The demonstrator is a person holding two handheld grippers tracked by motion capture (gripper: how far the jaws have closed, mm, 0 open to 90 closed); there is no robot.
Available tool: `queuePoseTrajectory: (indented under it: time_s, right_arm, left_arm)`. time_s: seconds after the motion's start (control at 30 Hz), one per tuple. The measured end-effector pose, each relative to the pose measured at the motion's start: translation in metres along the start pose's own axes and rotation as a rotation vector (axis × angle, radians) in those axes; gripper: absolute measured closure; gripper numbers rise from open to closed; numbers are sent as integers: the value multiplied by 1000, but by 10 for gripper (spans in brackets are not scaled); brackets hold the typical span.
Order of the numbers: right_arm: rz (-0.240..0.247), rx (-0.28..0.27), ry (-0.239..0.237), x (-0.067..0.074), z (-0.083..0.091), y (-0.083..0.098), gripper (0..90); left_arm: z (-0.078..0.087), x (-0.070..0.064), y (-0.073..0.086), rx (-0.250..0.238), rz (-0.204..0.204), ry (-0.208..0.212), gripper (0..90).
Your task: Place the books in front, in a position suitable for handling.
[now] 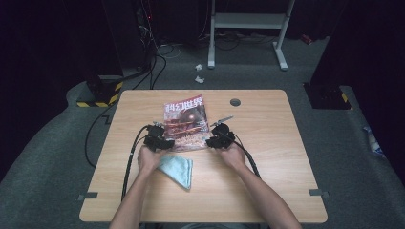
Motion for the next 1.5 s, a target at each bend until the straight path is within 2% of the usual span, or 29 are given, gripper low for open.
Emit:
queuePoseTrajectory:
  time_s: [0.23, 0.5, 0.6, 0.77, 1.03, 1.33, 1.5]
  right_arm:
    - [-6, 11, 2, -6, 7, 5, 715]
    - [-5, 13, 12, -13, 17, 12, 715]
    - [-11, -10, 12, -17, 22, 20, 715]
    - [-17, 0, 17, -20, 29, 25, 715]
    - [-20, -12, 23, -27, 39, 36, 714]
    - [-36, -3, 42, -32, 52, 47, 714]
    - [-43, -12, 44, -35, 59, 55, 715]
  left_arm:
    - [-1, -8, -7, 40, -24, 17, 495]
    - [-2, -20, -9, 28, -16, 52, 510]
    - [-3, -28, -11, 34, -30, 60, 510]
    - [-3, -37, -17, 65, -71, 50, 509]
    - [-4, -48, -19, 59, -71, 79, 510]
    - [-5, -64, -21, 48, -48, 122, 509]
    - [-4, -72, -22, 60, -67, 145, 508]
Point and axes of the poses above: each handheld gripper's, and its own axes: z roughly backward along the jaws, y roughly out of its underside, x roughly to its left, the point moved 3 cm from there along -z, roughly forward along the jaws, and after that the axes turned 12 degrees about -y, right-handed, at the moved point
